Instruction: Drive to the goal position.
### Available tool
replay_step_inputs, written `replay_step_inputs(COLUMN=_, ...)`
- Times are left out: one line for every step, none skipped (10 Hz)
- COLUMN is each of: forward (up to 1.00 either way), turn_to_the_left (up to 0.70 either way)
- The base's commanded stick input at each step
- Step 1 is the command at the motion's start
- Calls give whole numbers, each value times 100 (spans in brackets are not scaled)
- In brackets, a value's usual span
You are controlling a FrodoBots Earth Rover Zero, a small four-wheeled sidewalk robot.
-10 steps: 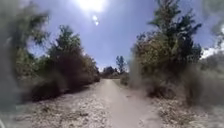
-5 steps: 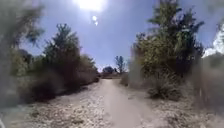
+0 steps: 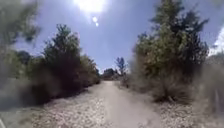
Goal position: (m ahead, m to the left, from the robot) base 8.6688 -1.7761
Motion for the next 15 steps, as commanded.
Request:
replay_step_inputs(forward=44, turn_to_the_left=2)
replay_step_inputs(forward=44, turn_to_the_left=2)
replay_step_inputs(forward=44, turn_to_the_left=2)
replay_step_inputs(forward=44, turn_to_the_left=2)
replay_step_inputs(forward=44, turn_to_the_left=2)
replay_step_inputs(forward=44, turn_to_the_left=2)
replay_step_inputs(forward=44, turn_to_the_left=2)
replay_step_inputs(forward=44, turn_to_the_left=2)
replay_step_inputs(forward=44, turn_to_the_left=17)
replay_step_inputs(forward=44, turn_to_the_left=27)
replay_step_inputs(forward=44, turn_to_the_left=25)
replay_step_inputs(forward=44, turn_to_the_left=17)
replay_step_inputs(forward=44, turn_to_the_left=6)
replay_step_inputs(forward=44, turn_to_the_left=2)
replay_step_inputs(forward=44, turn_to_the_left=2)
